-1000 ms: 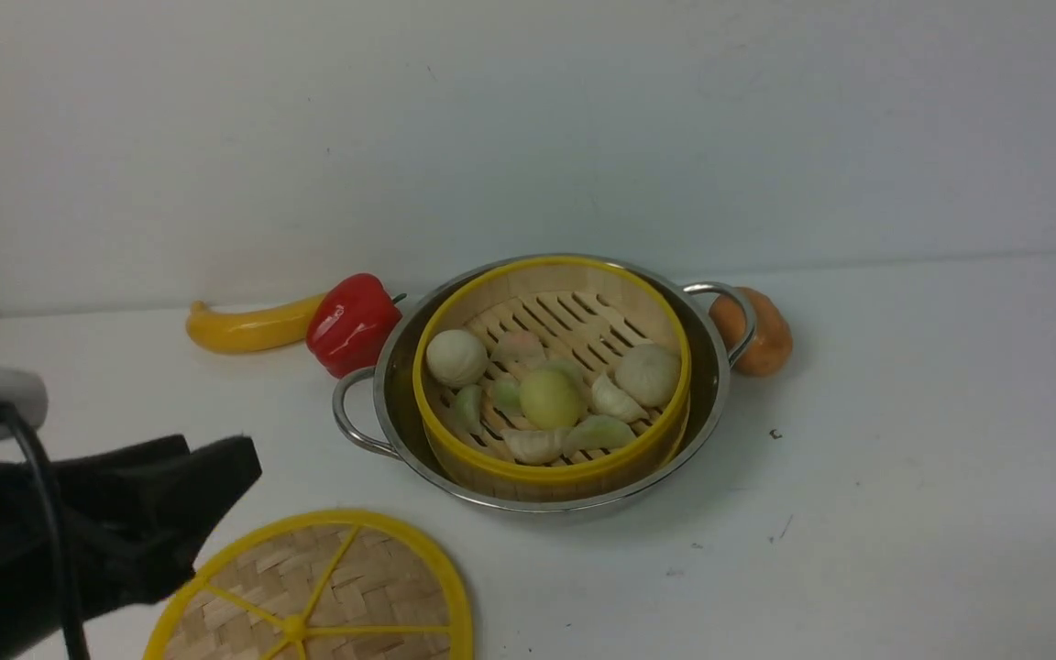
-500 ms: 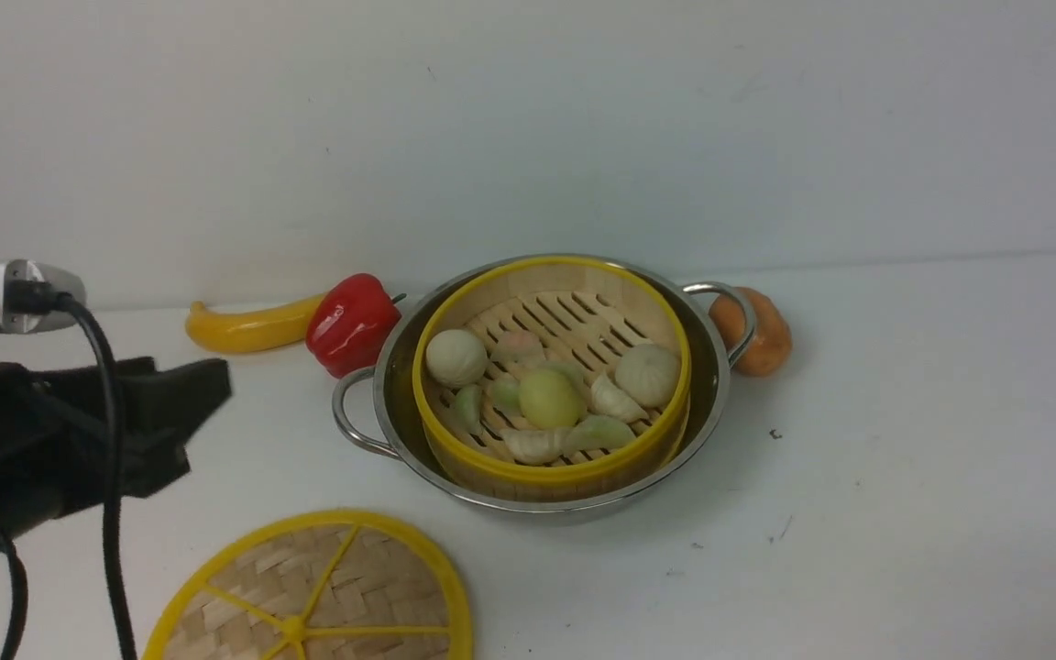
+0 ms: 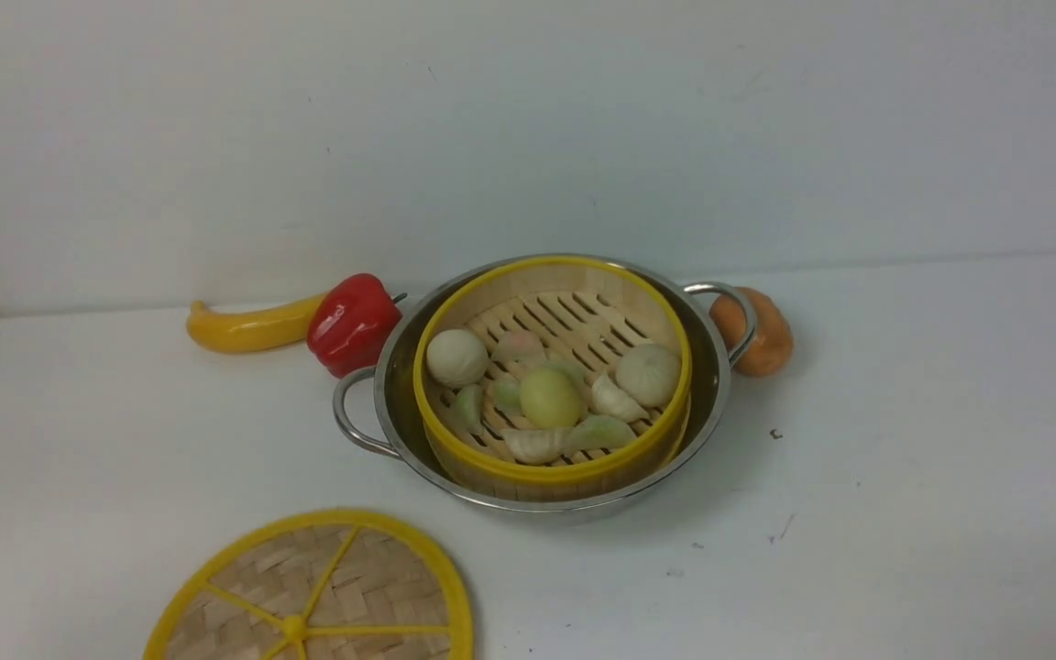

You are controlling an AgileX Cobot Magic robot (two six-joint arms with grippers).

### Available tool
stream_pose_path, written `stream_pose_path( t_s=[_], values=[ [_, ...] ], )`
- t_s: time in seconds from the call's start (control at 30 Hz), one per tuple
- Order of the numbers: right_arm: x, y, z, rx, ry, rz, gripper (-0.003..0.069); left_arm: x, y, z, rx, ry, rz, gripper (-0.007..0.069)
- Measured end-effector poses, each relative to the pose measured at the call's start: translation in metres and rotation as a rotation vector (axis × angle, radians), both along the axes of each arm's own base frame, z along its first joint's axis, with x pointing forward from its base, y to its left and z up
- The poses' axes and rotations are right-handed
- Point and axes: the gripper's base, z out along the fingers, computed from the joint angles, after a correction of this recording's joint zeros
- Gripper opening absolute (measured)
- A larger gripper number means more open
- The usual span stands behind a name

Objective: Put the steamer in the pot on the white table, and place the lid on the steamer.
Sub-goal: 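Grasp the bamboo steamer lid lying on the table by its centre knob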

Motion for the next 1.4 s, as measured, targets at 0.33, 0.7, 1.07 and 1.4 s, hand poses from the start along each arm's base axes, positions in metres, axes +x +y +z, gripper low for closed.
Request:
stream_pose_path(
  t_s=[0.33, 0.7, 1.07, 1.4],
  values=[
    [0.000, 0.001, 0.000, 0.000, 0.000, 0.017, 0.0244, 0.001, -0.061, -0.027, -0.470, 0.229, -0.533, 0.0395],
    [0.000, 0.001, 0.000, 0.000, 0.000, 0.019, 0.0244, 0.041, -0.083, -0.040, -0.579, 0.372, -0.931, 0.0395],
    [0.000, 0.001, 0.000, 0.000, 0.000, 0.019, 0.0244, 0.077, -0.078, -0.077, -0.704, 0.628, -0.921, 0.0395],
    [0.000, 0.001, 0.000, 0.000, 0.000, 0.019, 0.0244, 0.084, -0.078, -0.084, -0.749, 0.604, -0.881, 0.0392]
  ],
)
